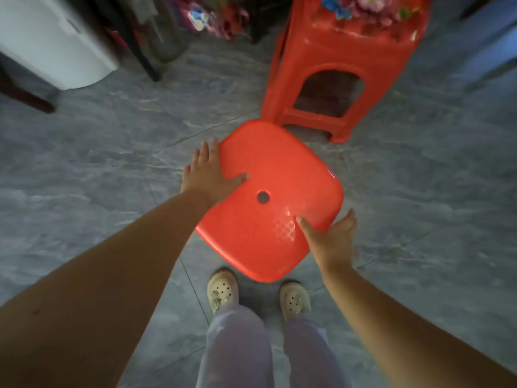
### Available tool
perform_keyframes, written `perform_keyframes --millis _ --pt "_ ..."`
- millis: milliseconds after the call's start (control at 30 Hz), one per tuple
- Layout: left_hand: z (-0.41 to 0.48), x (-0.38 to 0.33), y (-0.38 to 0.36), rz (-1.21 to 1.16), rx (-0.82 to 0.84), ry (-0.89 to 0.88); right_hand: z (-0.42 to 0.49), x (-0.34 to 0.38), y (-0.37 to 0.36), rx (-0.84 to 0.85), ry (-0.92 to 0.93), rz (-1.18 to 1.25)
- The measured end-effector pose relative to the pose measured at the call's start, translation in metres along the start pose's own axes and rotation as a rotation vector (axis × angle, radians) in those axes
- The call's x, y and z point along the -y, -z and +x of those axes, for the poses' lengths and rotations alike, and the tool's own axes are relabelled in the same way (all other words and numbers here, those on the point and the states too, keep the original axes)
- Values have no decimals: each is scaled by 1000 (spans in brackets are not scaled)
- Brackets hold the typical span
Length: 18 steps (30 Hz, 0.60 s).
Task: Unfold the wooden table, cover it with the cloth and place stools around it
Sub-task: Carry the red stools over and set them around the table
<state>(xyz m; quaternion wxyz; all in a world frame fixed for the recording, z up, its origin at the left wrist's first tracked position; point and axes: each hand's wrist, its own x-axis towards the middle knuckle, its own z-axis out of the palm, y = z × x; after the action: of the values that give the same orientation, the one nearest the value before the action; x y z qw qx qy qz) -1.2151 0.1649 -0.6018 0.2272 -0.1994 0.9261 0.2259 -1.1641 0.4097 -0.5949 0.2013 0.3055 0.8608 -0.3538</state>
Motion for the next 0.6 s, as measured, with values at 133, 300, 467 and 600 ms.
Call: perform_keyframes --millis 133,300,467,600 --pt "2 4 -3 -39 23 -4 -19 -1 -31 16 -168 210" --pt "-3 15 8 -166 7 74 -32 5 -39 9 -161 223" --pt "-53 43 59 -396 -107 203 -61 50 -8 6 45 160" --pt "-155 54 114 -460 -270 243 -113 101 40 70 299 193"
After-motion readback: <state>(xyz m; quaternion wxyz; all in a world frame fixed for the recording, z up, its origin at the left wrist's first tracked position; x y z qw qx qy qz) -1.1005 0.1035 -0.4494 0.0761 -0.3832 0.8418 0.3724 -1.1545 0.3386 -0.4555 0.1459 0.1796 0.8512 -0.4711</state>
